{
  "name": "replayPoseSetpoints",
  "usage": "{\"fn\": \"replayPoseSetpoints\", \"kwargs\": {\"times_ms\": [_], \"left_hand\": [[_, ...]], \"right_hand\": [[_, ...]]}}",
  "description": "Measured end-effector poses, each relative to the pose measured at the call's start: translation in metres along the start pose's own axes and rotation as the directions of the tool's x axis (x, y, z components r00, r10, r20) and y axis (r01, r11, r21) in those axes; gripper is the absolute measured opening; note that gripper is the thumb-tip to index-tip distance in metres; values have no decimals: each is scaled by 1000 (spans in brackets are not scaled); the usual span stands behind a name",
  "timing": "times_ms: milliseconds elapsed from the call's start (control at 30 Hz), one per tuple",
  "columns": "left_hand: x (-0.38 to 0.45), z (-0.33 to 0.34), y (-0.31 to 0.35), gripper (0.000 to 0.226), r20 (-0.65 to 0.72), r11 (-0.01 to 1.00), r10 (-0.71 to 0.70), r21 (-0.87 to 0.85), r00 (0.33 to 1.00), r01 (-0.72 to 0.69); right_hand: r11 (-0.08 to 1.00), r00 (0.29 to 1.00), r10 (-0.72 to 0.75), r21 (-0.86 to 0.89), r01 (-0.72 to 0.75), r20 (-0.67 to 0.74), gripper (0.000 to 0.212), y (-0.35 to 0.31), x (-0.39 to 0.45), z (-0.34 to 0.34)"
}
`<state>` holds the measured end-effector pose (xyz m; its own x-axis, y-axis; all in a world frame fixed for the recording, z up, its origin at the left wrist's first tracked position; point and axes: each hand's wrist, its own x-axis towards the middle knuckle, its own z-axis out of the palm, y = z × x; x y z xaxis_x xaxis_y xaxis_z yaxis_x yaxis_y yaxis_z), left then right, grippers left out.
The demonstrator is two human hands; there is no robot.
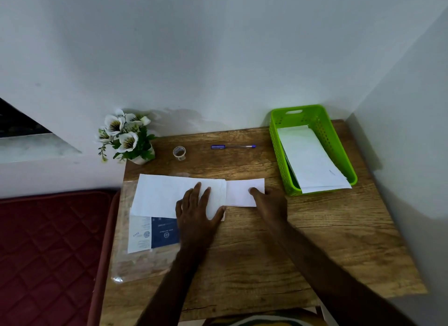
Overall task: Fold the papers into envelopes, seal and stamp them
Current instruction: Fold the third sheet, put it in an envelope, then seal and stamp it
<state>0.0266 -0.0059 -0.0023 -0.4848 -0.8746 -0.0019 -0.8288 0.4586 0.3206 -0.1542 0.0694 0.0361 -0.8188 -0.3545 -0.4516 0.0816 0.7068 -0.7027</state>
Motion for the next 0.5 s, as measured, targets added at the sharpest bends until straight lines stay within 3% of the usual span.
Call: {"fn": "replayPoseSetpoints", "kwargs": {"times_ms": [233,367,500], "left_hand": [[-1,-1,2,77,-3,1000,4,11,1000,-4],[-3,-2,2,76,-7,1000,4,10,1000,-4],[-3,-2,2,77,-19,1000,14,10,1000,-14]], "right_hand": [[954,955,-295,-44,295,19,27,-1,-9,2],[825,813,-566,-110,555,-137,29,-6,-21,-12],[715,685,-694,-104,691,-221,32,-16,-29,-42]]}}
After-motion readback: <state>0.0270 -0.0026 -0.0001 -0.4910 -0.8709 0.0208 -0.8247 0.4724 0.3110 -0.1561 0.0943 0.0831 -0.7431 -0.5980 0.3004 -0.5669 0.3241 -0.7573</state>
